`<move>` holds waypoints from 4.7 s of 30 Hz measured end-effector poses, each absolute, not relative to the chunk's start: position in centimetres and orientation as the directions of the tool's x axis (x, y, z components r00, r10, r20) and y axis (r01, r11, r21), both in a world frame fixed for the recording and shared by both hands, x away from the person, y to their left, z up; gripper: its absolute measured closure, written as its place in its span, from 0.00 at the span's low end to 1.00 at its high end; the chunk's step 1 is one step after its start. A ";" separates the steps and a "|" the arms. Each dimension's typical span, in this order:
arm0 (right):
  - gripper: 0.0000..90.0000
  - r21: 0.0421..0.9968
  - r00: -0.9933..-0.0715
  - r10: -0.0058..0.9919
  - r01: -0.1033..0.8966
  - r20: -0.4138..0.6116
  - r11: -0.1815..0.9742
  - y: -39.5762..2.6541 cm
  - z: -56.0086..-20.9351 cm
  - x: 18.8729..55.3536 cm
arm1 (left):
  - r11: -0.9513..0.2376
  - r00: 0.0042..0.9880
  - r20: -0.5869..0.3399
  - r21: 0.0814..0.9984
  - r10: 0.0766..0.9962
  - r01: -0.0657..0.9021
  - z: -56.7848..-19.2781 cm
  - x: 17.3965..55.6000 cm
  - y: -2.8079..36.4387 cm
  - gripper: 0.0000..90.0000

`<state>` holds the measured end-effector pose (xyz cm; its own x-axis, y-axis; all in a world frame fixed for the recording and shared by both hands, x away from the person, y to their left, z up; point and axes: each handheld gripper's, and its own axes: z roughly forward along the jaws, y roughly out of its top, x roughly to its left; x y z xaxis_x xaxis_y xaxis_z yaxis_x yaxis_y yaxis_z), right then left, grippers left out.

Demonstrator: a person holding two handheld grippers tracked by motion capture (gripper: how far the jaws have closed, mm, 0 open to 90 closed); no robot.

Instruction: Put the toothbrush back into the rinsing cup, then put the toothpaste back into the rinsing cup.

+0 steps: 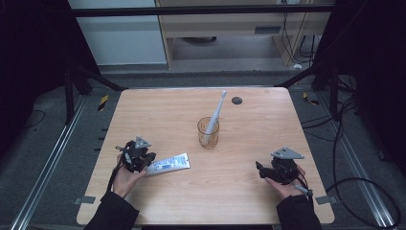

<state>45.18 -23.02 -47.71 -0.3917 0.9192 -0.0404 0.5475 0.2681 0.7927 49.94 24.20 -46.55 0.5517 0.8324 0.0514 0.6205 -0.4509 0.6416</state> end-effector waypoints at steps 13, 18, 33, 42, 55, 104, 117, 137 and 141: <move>0.27 0.793 -0.391 0.920 0.549 -0.037 0.265 -23.2 -47.7 45.1 | -0.470 0.569 0.043 0.617 0.821 0.631 -46.8 48.3 24.5 0.99; 0.27 0.792 -0.380 0.924 0.557 -0.024 0.250 -23.4 -47.7 45.1 | -0.484 0.583 0.041 0.607 0.811 0.630 -47.0 47.1 24.1 0.99; 0.27 0.794 -0.365 0.931 0.562 -0.012 0.230 -24.0 -47.3 45.2 | -0.423 0.565 0.009 0.673 0.825 0.607 -43.6 47.0 24.5 0.79; 0.28 0.793 -0.361 0.932 0.566 -0.005 0.224 -24.3 -47.2 45.2 | -0.438 0.591 0.013 0.686 0.806 0.581 -42.4 47.3 22.8 0.64; 0.27 0.790 -0.362 0.932 0.570 -0.007 0.228 -24.8 -47.2 45.4 | -0.498 0.639 0.020 0.645 0.769 0.579 -42.2 47.9 20.1 0.52; 0.27 0.761 -0.386 0.922 0.592 -0.023 0.266 -24.4 -47.8 45.7 | -0.589 0.639 0.031 0.427 0.768 0.687 -45.8 50.7 18.0 0.46; 0.27 0.758 -0.389 0.921 0.593 -0.025 0.271 -24.3 -47.8 45.8 | -0.581 0.633 0.011 0.411 0.774 0.703 -46.2 51.4 17.9 0.47; 0.27 0.752 -0.393 0.919 0.596 -0.032 0.281 -24.2 -48.0 46.0 | -0.587 0.634 0.004 0.381 0.774 0.714 -46.8 53.1 17.0 0.43; 0.27 0.752 -0.395 0.918 0.595 -0.034 0.284 -24.1 -47.9 45.9 | -0.593 0.636 0.006 0.370 0.772 0.716 -47.1 53.2 16.9 0.43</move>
